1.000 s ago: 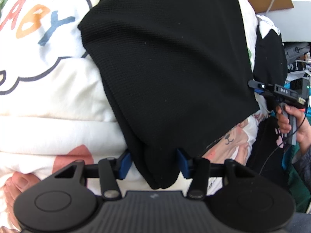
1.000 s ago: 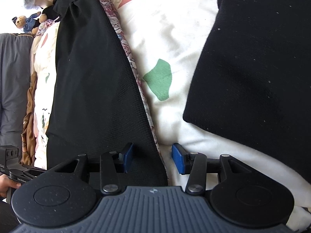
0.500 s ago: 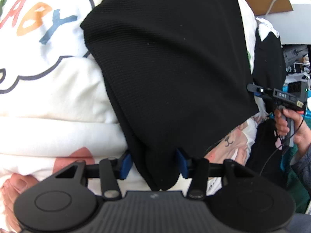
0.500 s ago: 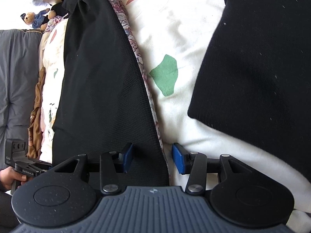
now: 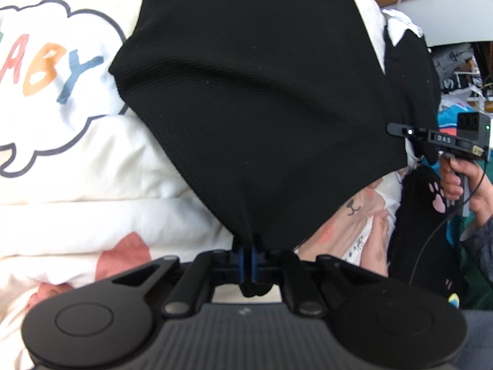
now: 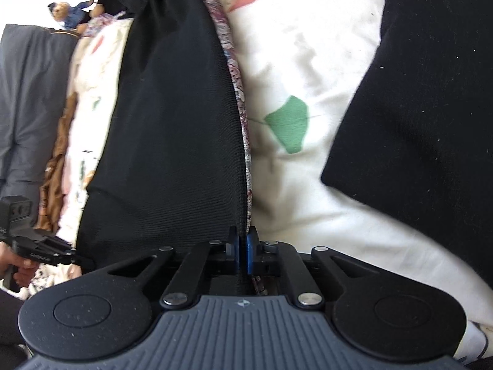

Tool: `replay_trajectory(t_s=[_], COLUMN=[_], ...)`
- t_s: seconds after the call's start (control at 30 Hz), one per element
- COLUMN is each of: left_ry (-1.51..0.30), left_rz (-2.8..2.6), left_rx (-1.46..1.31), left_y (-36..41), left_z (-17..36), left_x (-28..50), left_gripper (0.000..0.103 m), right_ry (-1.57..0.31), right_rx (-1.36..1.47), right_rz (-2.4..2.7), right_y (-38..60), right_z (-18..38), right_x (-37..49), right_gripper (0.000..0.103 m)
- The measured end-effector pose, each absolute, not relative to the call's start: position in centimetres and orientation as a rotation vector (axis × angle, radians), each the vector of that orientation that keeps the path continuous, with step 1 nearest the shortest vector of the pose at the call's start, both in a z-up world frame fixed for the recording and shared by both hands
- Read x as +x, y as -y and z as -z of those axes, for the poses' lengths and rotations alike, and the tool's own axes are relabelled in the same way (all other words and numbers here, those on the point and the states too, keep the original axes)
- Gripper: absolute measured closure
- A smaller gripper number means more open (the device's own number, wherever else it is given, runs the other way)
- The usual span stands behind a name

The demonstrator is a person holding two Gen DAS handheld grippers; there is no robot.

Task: Fold clothes
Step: 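Lift the leg hem up with the left gripper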

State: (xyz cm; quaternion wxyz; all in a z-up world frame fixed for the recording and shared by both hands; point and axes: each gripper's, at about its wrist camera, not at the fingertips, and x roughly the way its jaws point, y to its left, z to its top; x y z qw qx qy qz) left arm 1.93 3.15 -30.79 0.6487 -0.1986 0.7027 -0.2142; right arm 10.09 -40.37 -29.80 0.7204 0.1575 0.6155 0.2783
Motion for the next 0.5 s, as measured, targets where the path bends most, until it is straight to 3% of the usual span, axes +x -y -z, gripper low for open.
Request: replay_trajectory(t_s=[0.5], left_ry=[-1.567], left_rz=[0.5], left_rx=[-0.348], left_y=[-7.0], left_z=[25.0], left_x=[3.4], left_gripper=[0.1], right_ry=[-1.362], right_rx=[0.417], right_rz=[-0.741], right_y=[40.7], right_z=[28.5], right_x=[7.3], right_gripper=[0.099])
